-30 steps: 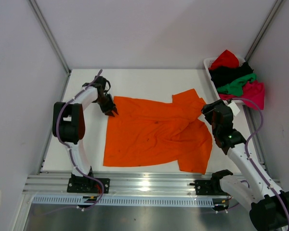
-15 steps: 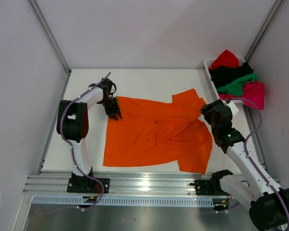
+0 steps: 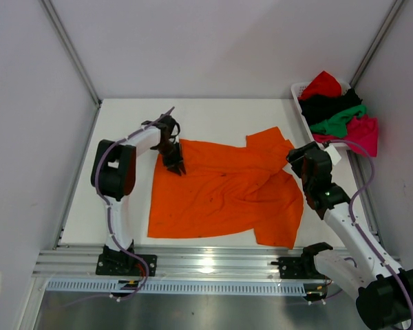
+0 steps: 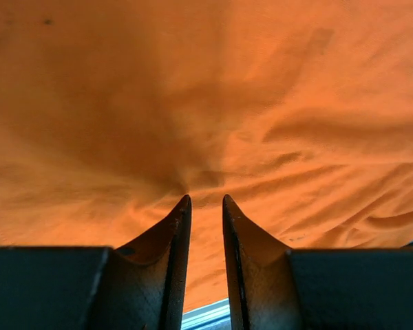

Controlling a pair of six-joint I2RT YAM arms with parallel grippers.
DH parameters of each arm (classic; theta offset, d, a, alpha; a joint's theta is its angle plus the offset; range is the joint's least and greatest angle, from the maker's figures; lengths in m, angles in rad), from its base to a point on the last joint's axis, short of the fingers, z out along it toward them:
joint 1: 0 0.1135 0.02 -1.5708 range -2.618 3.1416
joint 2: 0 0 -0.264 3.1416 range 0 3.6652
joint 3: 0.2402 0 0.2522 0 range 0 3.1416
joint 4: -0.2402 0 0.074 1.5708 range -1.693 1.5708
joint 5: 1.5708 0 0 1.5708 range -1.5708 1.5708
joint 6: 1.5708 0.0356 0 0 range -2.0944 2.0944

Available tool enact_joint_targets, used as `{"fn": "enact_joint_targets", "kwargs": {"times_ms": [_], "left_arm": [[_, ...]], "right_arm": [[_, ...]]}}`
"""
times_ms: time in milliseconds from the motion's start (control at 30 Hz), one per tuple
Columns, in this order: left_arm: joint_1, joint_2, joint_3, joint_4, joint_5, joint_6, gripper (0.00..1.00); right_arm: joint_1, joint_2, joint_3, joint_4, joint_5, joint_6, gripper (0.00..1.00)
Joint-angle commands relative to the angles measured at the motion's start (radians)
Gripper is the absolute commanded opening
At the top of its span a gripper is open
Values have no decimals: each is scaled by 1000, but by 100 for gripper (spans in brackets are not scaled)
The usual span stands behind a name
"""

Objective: Fold and stack the t-shirts
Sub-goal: Fold the tshirt

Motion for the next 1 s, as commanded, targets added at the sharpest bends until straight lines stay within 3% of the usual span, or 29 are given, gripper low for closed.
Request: {"fn": "enact_joint_targets", "kwargs": {"times_ms": [0, 167, 400, 600, 967], "left_arm": [[-36, -4, 16, 45, 86, -14, 27], [-123, -33, 44, 102, 219, -50, 27], [-203, 2, 77, 156, 265, -112, 28], [-258, 88, 104, 90, 175, -95, 27], [-200, 54, 24, 62, 29, -101, 25]], "right_arm": [[-4, -10, 14, 29, -4, 10, 61], [-3, -5, 18, 19, -7, 8, 62], [-4, -25, -9, 19, -1, 17, 62], [-3, -22, -8, 21, -12, 17, 62], [-3, -34, -11, 16, -9, 19, 62]]}}
